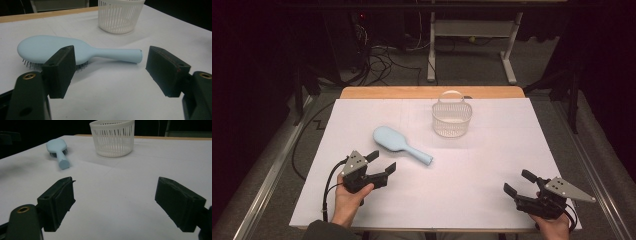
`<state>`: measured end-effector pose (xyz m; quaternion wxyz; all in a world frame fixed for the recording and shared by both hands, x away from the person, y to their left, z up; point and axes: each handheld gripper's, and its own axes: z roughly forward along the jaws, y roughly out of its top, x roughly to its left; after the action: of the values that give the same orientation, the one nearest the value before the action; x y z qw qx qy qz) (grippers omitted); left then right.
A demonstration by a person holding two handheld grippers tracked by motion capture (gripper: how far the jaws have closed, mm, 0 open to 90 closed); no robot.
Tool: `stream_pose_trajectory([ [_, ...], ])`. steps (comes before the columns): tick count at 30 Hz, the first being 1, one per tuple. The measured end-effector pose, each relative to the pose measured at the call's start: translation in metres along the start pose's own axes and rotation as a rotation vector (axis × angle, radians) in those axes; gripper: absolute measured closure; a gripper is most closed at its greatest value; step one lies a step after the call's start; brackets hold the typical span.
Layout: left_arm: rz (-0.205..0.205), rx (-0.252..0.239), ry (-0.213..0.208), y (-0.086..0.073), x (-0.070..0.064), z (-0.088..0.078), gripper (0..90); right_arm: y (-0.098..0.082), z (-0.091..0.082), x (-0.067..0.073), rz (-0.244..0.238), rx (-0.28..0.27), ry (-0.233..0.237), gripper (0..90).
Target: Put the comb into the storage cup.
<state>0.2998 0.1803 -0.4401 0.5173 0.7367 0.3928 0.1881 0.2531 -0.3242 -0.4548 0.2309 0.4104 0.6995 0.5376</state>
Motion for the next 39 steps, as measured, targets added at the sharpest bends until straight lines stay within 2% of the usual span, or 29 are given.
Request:
stream_pose_trajectory([
  [10,0.001,0.006,-0.015,0.005,-0.003,0.012,24.9,0.000,0.000,0.000,-0.003,0.003,0.003,16.4],
  [27,0.038,0.038,-0.045,0.015,-0.012,0.037,24.0,0.000,0.001,0.001,-0.013,0.012,0.010,16.4],
  [39,0.035,0.060,-0.062,0.024,-0.017,0.056,24.1,-0.001,0.001,0.002,-0.020,0.016,0.014,16.4],
])
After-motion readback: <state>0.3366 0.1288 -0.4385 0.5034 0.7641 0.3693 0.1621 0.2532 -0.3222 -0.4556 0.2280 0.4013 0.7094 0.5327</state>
